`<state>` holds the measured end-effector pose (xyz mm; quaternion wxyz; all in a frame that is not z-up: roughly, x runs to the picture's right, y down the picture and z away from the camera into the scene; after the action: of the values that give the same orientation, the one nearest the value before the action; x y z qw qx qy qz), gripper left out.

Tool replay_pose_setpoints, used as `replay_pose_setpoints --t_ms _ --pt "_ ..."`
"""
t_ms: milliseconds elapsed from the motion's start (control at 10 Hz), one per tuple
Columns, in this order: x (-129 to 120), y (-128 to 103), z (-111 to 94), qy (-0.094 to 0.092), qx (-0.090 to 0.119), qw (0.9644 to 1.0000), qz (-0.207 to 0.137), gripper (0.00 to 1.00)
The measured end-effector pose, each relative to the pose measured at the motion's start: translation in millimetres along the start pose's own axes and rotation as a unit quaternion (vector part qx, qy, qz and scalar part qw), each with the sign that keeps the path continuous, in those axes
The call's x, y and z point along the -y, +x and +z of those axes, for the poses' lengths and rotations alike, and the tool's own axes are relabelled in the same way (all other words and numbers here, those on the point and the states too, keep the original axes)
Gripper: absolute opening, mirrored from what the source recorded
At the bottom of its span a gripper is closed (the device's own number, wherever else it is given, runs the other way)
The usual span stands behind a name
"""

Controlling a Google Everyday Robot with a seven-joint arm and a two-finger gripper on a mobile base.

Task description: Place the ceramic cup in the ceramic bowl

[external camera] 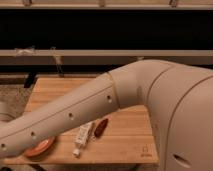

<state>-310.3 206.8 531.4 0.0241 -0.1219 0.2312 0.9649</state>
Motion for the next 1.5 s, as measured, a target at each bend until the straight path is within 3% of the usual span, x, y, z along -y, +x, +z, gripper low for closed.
replay_pose_setpoints --t_ms 500,900,1000,1500 --pt "-8.4 22.8 33.0 -0.014 -0.002 0.9999 0.003 0.00" --pt "-16.7 41.3 69.1 -0.012 0.000 0.9999 0.001 0.00" --pt "-19.1 42.5 80.5 -0.010 0.004 0.9999 0.003 0.04" --pt "-45.3 33.3 104.9 -0.011 0.016 0.9994 0.028 0.52"
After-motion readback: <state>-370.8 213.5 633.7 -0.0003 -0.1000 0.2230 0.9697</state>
